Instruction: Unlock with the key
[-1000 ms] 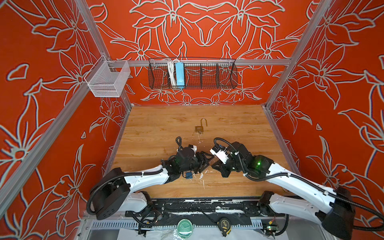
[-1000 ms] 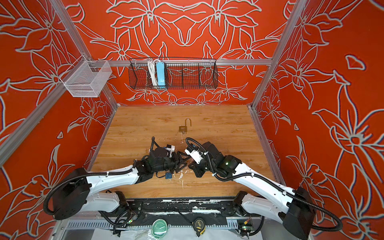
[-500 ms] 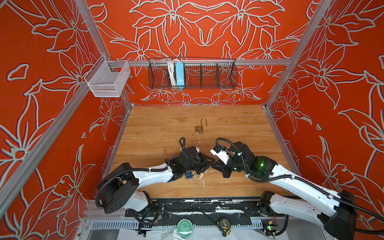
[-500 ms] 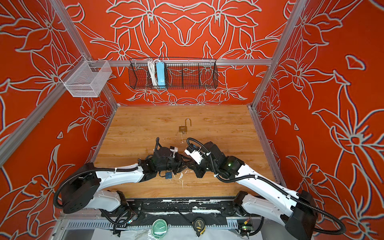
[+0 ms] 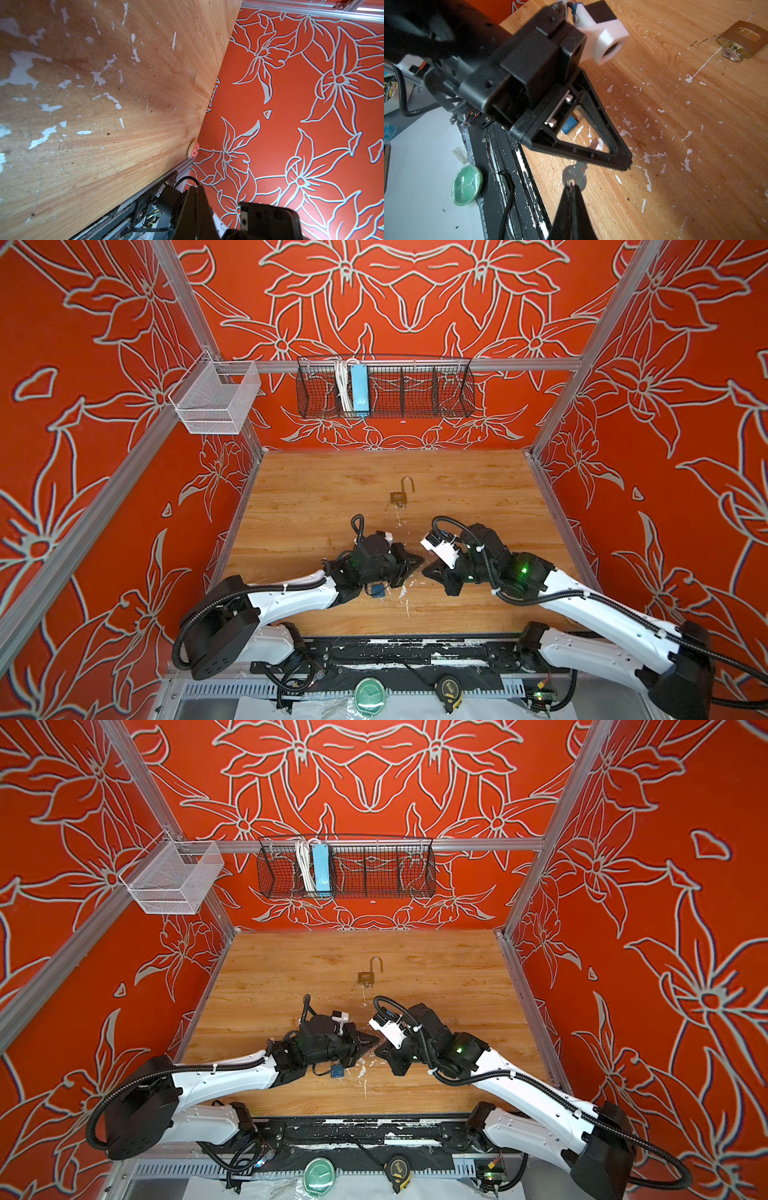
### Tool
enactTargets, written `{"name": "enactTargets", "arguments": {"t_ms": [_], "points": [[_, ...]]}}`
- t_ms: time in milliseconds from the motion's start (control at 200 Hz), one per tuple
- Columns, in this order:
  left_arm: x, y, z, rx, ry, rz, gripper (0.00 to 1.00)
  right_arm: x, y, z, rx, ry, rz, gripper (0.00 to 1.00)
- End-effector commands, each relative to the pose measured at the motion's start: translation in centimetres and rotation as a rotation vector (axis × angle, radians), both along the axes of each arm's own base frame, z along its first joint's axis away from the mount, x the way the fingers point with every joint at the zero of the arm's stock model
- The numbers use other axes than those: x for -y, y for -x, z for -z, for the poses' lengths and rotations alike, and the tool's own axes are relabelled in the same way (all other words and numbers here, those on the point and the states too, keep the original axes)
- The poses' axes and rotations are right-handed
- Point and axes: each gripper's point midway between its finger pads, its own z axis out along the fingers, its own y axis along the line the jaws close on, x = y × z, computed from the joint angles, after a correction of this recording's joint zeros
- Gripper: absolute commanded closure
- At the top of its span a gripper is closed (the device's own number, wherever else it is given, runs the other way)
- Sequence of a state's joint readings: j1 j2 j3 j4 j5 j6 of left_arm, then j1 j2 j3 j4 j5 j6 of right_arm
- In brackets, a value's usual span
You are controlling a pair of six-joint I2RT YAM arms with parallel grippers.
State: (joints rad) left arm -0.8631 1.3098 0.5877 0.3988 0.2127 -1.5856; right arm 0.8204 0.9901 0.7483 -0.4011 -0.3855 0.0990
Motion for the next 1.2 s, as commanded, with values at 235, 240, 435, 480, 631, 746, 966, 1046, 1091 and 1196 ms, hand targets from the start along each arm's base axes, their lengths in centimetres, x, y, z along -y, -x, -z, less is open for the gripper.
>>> {"name": "enactTargets", "arguments": {"t_ms": [235,240,435,480,631,746,966,1046,1091,1196], "points": [[-6.1,-1.1,-1.6,0.384,-0.469,0.000,1.00,2.0,-1.0,-1.9,0.050,-0.142,0.209,0.56],[-6.2,-1.1,-1.6,0.391,-0.472,0.002,1.00,2.0,-1.0,-1.9,0.049,-0.146,0.211,0.56],[-6.1,-0.6,-4.2,0.791,-0.394,0.030,1.00,-1.9,-0.1,-5.4,-0.037,-0.418,0.098,0.50],[-6.4,-0.1,-5.9,0.880,-0.350,0.012,1.00,-2.7,0.1,-6.1,-0.057,-0.469,0.069,0.47],[-6.0,1.6,-9.6,1.075,-0.275,0.065,1.00,-3.8,0.0,-6.8,-0.080,-0.553,0.041,0.42],[-5.9,2.3,-10.8,1.125,-0.231,0.072,1.00,-4.9,0.5,-6.6,-0.130,-0.567,-0.017,0.43],[-5.2,2.9,-11.9,1.136,-0.148,0.086,1.00,-5.5,0.7,-7.2,-0.128,-0.612,-0.055,0.45],[-5.1,2.8,-12.0,1.129,-0.137,0.084,1.00,-5.5,0.8,-7.5,-0.120,-0.609,-0.068,0.52],[-5.1,2.8,-12.0,1.129,-0.136,0.083,1.00,-5.6,0.9,-7.6,-0.120,-0.606,-0.076,0.54],[-5.0,2.8,-12.2,1.129,-0.131,0.083,1.00,-5.8,1.0,-7.4,-0.131,-0.601,-0.092,0.54]]}}
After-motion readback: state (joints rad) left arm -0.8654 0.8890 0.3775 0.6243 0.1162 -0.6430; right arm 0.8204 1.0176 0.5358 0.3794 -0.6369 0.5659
